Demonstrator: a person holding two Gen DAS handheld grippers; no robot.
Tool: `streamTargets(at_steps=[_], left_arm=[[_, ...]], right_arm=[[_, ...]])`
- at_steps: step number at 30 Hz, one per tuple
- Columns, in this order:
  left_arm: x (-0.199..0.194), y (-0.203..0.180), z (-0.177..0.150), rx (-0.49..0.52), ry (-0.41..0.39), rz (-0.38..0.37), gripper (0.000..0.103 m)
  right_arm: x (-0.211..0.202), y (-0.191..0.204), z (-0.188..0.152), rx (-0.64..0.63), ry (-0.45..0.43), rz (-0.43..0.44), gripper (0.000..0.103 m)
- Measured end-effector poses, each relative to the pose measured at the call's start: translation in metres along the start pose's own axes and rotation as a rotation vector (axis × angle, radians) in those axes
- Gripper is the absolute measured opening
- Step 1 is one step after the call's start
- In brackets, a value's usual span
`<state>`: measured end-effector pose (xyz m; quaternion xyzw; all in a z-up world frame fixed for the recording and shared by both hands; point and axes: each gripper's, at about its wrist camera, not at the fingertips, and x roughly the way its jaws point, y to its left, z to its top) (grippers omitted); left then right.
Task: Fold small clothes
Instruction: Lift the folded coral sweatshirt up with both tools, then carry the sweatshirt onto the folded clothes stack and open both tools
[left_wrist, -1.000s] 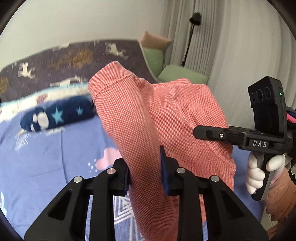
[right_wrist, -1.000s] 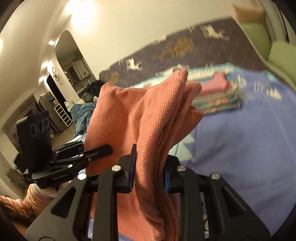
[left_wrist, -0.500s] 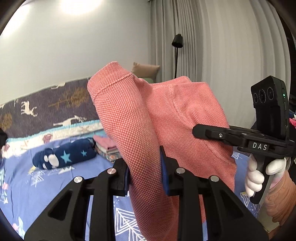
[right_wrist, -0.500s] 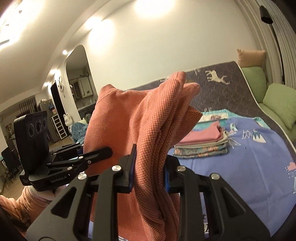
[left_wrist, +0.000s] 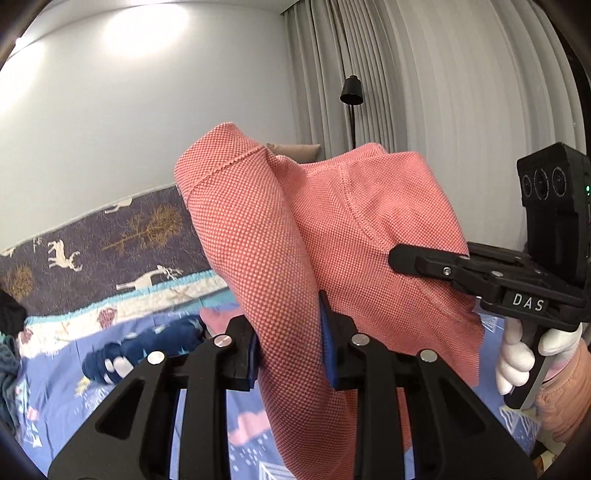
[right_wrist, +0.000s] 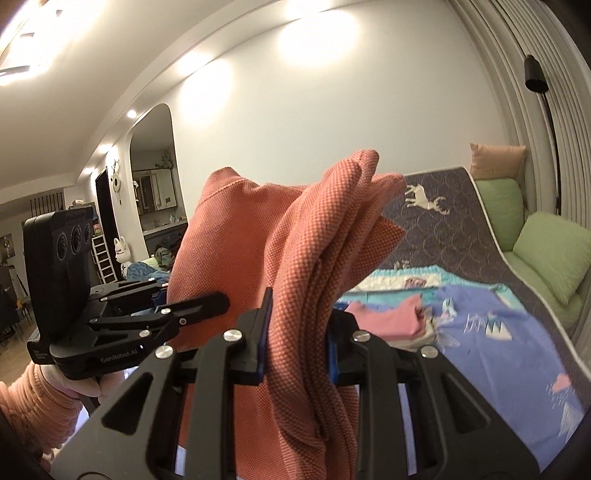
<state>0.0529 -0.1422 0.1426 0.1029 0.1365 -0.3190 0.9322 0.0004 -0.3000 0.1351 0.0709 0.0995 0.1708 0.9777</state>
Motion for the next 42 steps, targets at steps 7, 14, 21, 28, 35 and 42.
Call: streamTargets(at_steps=[7, 14, 21, 28, 35, 42], left_arm=[[0.026, 0.014, 0.046, 0.038, -0.021, 0.037, 0.027], [0.069, 0.038, 0.078, -0.016, 0.010, 0.057, 0.027], [0.120, 0.062, 0.086, -0.022, 0.061, 0.101, 0.027], [0.186, 0.094, 0.072, -0.051, 0.138, 0.144, 0.027], [0.274, 0.131, 0.039, -0.063, 0.213, 0.263, 0.040], [0.336, 0.150, -0.085, -0.077, 0.539, 0.314, 0.054]], right_arm=[[0.030, -0.025, 0.043, -0.030, -0.023, -0.022, 0.023], [0.076, -0.051, 0.083, -0.041, 0.004, -0.064, 0.023], [0.136, -0.078, 0.094, -0.024, 0.057, -0.088, 0.023], [0.210, -0.111, 0.082, 0.012, 0.120, -0.115, 0.023], [0.300, -0.156, 0.054, 0.033, 0.183, -0.161, 0.029], [0.339, -0.223, -0.040, 0.291, 0.394, -0.298, 0.046]])
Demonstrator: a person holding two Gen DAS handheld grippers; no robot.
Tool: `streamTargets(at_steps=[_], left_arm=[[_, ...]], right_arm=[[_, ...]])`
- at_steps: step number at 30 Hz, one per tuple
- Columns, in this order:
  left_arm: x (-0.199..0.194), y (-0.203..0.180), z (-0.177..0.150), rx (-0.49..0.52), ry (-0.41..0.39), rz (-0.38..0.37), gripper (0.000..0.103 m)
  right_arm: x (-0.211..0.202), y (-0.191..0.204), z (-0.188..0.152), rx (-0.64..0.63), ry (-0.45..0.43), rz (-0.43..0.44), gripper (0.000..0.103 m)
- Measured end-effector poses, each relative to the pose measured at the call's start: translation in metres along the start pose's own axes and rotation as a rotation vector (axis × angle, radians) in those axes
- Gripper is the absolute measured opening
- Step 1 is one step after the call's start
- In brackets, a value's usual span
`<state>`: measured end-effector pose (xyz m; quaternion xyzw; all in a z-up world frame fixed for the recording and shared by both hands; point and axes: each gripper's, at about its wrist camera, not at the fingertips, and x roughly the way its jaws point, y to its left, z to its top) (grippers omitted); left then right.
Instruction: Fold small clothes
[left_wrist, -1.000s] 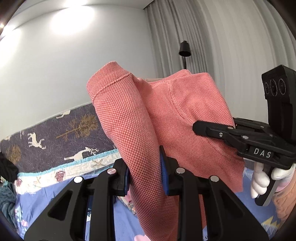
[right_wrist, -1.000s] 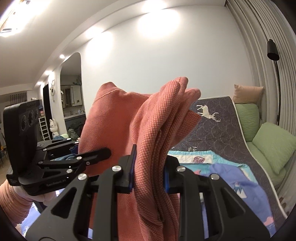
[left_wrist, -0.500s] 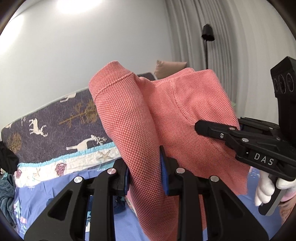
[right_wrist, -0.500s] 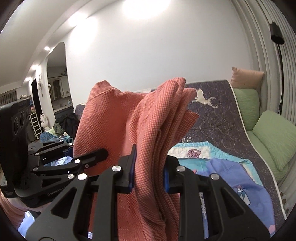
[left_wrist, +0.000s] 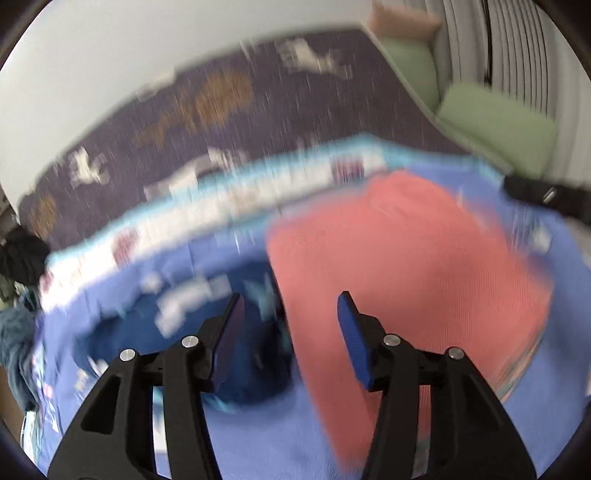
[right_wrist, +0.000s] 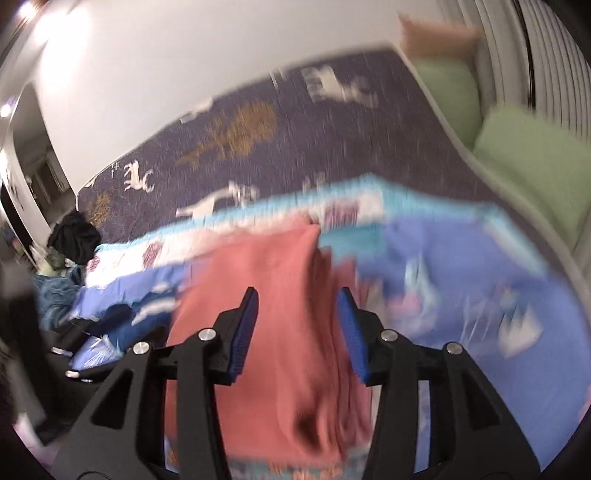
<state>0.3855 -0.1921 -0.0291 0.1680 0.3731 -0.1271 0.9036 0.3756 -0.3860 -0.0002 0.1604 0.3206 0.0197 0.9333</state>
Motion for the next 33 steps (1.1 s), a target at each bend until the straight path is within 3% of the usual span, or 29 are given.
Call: streamTargets(at_steps=[2, 5, 10, 12, 13, 15, 19, 21, 24, 28, 33], left_arm=[[0.003, 0.002, -0.020, 0.014, -0.015, 0.002, 0.061], [-0.012, 0.008, -0.035, -0.018, -0.053, -0.028, 0.063], [-0.042, 0.007, -0.040, 0.002, -0.081, -0.077, 0.066], [-0.069, 0.002, -0.048, 0.002, -0.130, -0.103, 0.066], [-0.083, 0.001, -0.052, -0.004, -0.158, -0.127, 0.070], [-0.110, -0.002, -0.060, -0.016, -0.201, -0.144, 0.082], [-0.167, -0.011, -0.080, -0.020, -0.289, -0.160, 0.086], [-0.196, -0.011, -0.091, -0.045, -0.331, -0.159, 0.096], [-0.234, -0.016, -0.107, -0.051, -0.394, -0.141, 0.102], [-0.272, -0.029, -0.128, -0.037, -0.434, -0.077, 0.102], [-0.306, -0.041, -0.152, -0.024, -0.423, -0.061, 0.102]], right_arm=[[0.005, -0.008, -0.022, -0.004, 0.032, -0.005, 0.046], [-0.003, -0.012, -0.052, -0.005, 0.059, -0.007, 0.046], [-0.046, 0.001, -0.084, -0.054, 0.018, -0.024, 0.050], [-0.066, 0.011, -0.088, -0.097, -0.014, -0.032, 0.059], [-0.084, 0.019, -0.094, -0.126, -0.044, -0.046, 0.063], [-0.110, 0.030, -0.105, -0.153, -0.095, -0.070, 0.079], [-0.170, 0.041, -0.123, -0.138, -0.211, -0.090, 0.092], [-0.204, 0.042, -0.134, -0.092, -0.282, -0.096, 0.098], [-0.241, 0.038, -0.145, -0.041, -0.343, -0.085, 0.101], [-0.277, 0.041, -0.159, -0.056, -0.330, -0.090, 0.101], [-0.308, 0.052, -0.180, -0.061, -0.314, -0.116, 0.101]])
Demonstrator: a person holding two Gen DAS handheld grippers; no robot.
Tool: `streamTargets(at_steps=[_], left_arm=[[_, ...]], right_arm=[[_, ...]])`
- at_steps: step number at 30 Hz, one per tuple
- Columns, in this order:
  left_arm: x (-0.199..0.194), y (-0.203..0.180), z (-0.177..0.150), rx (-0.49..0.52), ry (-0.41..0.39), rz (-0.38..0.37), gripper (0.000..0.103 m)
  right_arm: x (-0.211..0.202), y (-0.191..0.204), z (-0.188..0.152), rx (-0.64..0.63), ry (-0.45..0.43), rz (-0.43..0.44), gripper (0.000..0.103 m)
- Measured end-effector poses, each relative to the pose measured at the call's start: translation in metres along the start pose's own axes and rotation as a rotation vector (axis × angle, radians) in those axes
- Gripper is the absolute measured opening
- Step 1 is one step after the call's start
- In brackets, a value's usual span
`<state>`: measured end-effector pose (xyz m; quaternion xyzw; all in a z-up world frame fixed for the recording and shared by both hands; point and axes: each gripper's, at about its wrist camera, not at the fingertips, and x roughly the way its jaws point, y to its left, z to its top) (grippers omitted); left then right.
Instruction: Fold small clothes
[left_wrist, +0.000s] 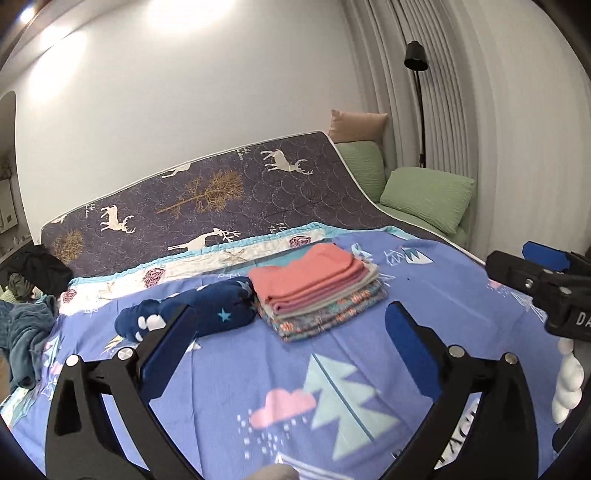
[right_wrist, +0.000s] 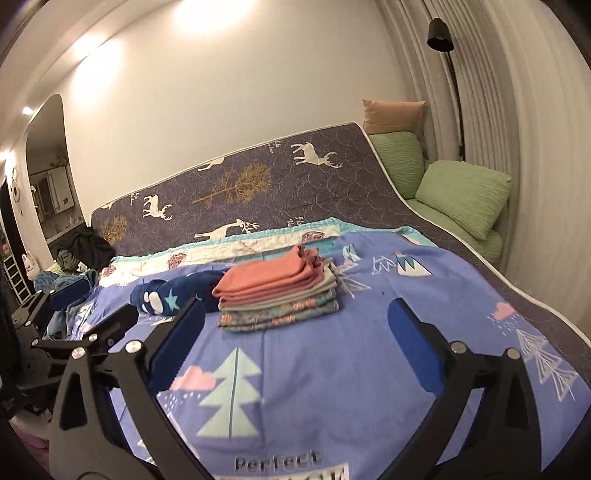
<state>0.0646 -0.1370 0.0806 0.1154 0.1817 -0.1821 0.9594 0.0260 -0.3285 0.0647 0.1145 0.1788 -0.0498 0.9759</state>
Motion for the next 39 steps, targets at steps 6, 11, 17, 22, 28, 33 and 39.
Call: streamTargets(at_steps=[6, 11, 17, 22, 28, 33, 39], left_arm=[[-0.038, -0.002, -0.011, -0.028, 0.016, 0.006, 0.102], [-0.060, 0.006, -0.022, -0.072, 0.030, 0.034, 0.102], [-0.084, 0.019, -0.035, -0.112, 0.027, 0.019, 0.102], [-0.095, 0.026, -0.043, -0.132, 0.032, 0.009, 0.102], [-0.104, 0.034, -0.052, -0.155, 0.040, 0.012, 0.102], [-0.101, 0.037, -0.059, -0.164, 0.076, 0.023, 0.102], [-0.096, 0.037, -0.065, -0.170, 0.101, 0.017, 0.102]], right_arm=[[-0.038, 0.005, -0.015, 0.028, -0.001, -0.029, 0.101], [-0.057, 0.011, -0.024, 0.036, 0.000, -0.029, 0.101], [-0.074, 0.032, -0.036, -0.007, 0.011, -0.066, 0.101], [-0.081, 0.043, -0.042, -0.017, 0.038, -0.054, 0.101], [-0.086, 0.055, -0.048, -0.026, 0.055, -0.055, 0.101], [-0.085, 0.058, -0.053, -0.031, 0.077, -0.063, 0.101], [-0.080, 0.057, -0.058, -0.021, 0.108, -0.068, 0.101]])
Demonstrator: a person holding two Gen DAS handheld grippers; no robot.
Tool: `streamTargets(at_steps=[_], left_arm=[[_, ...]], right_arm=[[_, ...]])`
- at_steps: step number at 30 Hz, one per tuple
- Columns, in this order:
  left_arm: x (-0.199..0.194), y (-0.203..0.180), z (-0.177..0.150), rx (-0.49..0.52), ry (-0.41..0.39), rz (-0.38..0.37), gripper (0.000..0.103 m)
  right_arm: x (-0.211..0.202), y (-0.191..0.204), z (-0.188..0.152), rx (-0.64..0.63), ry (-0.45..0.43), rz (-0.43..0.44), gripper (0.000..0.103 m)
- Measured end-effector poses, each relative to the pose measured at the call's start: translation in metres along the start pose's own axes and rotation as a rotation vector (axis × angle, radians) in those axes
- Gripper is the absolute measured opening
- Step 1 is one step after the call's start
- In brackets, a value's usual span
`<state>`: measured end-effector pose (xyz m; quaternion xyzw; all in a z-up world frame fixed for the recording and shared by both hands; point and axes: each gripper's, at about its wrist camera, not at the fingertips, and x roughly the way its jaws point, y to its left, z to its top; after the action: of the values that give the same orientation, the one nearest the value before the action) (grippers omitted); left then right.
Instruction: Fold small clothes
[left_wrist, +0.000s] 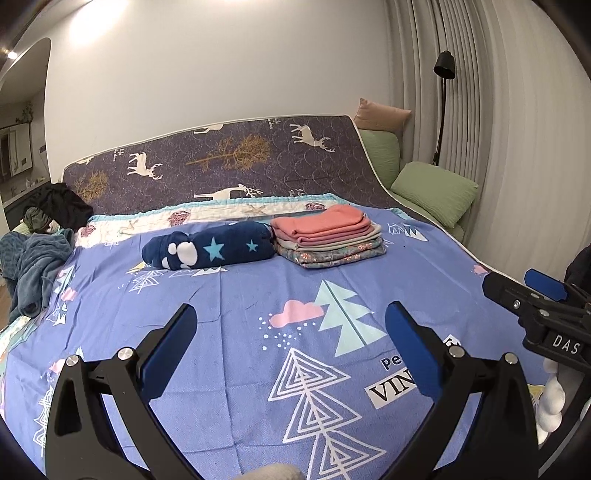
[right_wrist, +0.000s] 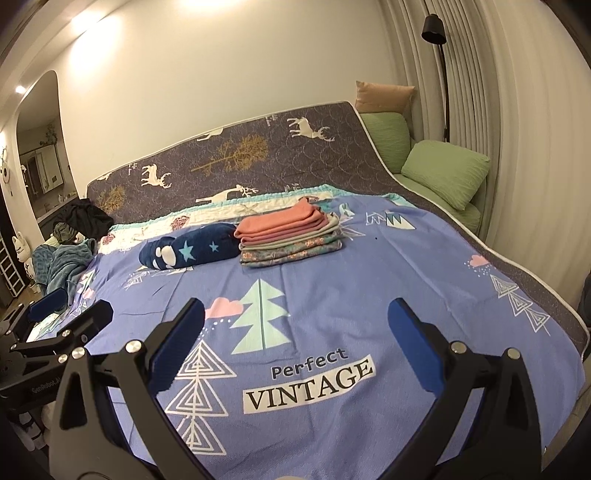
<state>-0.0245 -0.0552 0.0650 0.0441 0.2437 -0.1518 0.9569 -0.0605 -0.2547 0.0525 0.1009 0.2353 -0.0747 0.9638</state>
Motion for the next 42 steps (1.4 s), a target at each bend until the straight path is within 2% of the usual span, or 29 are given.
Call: streamTargets(at_steps=[17, 22, 42], left_arm=[[0.012, -0.003, 0.000, -0.002, 0.023, 0.004, 0.102], [0.013, -0.006, -0.002, 0.006, 0.026, 0.048, 0.102], [0.012, -0.010, -0.004, 0.003, 0.028, 0.034, 0.102]], right_arm=[[0.014, 0.000, -0.005, -0.013, 0.031, -0.008, 0.101], [0.014, 0.000, -0.005, -0.013, 0.032, -0.009, 0.101], [0.016, -0.002, -0.007, -0.012, 0.036, -0.009, 0.101]])
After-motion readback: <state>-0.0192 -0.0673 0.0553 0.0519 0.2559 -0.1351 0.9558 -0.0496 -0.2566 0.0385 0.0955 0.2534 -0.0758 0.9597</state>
